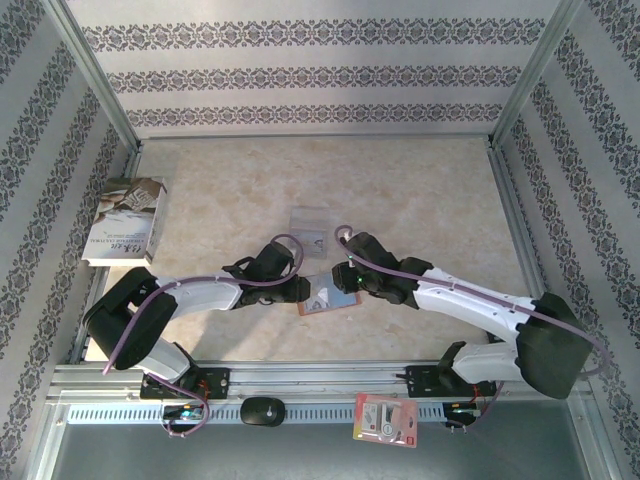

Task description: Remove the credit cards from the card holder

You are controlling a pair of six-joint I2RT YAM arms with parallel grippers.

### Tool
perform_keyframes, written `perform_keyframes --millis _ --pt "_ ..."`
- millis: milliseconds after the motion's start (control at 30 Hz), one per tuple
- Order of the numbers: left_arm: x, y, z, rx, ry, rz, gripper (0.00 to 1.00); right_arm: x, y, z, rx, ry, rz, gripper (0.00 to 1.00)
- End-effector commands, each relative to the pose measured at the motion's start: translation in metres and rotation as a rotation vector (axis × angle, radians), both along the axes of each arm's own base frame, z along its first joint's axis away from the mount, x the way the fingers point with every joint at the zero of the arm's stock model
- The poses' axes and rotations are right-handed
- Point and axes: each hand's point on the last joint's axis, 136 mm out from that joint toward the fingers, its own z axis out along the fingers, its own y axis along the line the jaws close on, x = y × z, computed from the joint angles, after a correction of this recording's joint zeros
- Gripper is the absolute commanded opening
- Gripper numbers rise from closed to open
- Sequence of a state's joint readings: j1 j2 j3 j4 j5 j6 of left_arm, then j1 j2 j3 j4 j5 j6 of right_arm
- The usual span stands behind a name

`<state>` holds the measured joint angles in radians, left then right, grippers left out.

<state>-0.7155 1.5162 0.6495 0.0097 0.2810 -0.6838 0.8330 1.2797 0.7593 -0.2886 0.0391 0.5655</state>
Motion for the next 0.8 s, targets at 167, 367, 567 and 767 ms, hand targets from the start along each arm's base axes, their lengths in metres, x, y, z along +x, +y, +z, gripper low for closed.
perform_keyframes --millis 167,367,567,767 --pt "-0.005 -0.052 0.022 -0.039 0.007 -0.150 0.33 0.003 -0.038 -0.002 0.020 -0.021 -0.129 0.21" --pt "-0.009 -0.093 0.018 -0.066 0.042 -0.230 0.32 -0.007 -0.069 -0.017 0.016 0.009 -0.207 0.21" --pt "-0.014 -0.120 0.003 -0.062 0.112 -0.289 0.32 -0.014 -0.081 -0.020 0.035 0.010 -0.226 0.21" --pt "-0.008 -0.105 0.018 -0.032 0.052 -0.243 0.38 -0.016 -0.070 -0.020 0.078 0.032 -0.178 0.28"
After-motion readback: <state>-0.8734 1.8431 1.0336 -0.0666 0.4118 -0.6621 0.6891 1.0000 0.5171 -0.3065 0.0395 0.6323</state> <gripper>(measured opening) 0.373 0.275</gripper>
